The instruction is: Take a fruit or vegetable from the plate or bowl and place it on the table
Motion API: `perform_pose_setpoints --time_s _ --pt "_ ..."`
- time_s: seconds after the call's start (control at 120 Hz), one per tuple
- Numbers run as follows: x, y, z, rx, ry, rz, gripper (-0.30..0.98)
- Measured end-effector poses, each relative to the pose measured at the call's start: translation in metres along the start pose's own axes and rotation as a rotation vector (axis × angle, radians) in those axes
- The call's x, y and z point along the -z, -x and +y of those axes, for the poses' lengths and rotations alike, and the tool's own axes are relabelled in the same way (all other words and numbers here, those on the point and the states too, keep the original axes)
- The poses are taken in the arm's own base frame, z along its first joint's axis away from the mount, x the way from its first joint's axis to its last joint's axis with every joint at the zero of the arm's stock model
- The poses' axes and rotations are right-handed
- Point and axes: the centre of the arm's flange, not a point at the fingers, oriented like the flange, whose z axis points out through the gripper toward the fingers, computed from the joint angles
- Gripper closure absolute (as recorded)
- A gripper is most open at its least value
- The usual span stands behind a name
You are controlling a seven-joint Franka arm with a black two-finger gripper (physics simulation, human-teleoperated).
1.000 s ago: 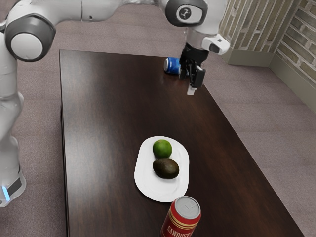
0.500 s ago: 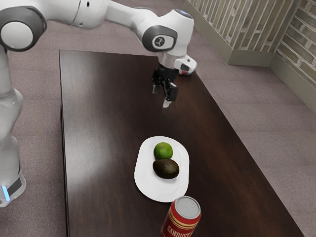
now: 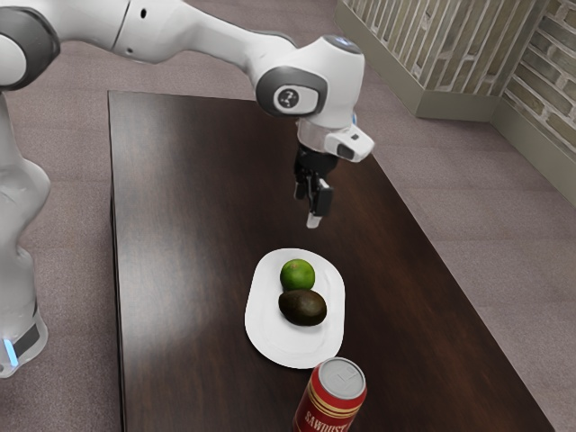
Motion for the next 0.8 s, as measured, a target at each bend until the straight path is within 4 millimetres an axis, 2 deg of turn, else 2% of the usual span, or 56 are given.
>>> perform_pose_setpoints --time_s 0.317,0.8 --pt "-0.023 0.015 0.031 -0.063 0.005 -0.042 0.0" --pt "-0.049 0.017 0.053 -0.096 -0.009 -0.084 0.0"
